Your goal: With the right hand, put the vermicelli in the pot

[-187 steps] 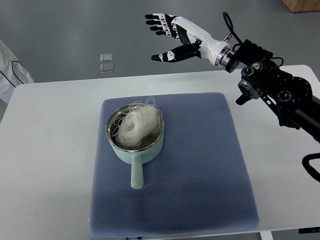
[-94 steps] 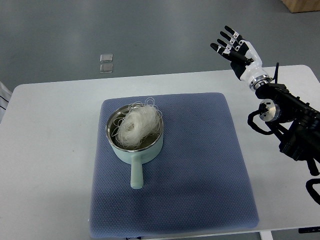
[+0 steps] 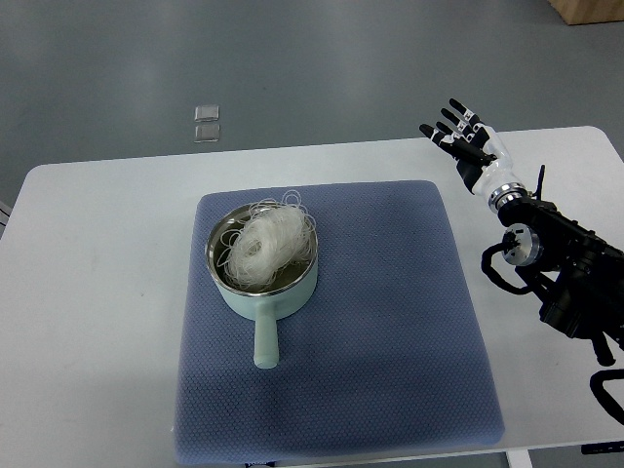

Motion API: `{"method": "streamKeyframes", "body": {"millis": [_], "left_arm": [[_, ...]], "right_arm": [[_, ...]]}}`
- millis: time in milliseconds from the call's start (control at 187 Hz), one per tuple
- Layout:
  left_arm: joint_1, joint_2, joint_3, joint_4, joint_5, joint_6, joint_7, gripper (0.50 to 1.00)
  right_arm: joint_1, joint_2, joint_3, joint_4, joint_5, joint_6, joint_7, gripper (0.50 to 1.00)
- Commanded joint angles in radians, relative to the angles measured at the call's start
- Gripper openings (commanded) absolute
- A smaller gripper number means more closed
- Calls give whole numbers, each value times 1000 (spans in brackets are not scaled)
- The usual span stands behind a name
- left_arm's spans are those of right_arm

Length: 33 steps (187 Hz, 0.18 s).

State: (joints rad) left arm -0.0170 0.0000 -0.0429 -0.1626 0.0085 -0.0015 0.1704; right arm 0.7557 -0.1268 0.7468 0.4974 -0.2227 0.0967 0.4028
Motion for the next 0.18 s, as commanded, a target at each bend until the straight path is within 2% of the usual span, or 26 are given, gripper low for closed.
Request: {"method": "streamKeyframes", "body": {"millis": [0, 171], "left_arm": [[0, 0, 0, 0, -1, 0, 0, 1000], [0, 0, 0, 0, 1, 0, 0, 1000]], "right_arm": [[-13, 1, 5, 1, 0, 0, 13, 928], [-13, 1, 6, 1, 2, 0, 41, 928]]}}
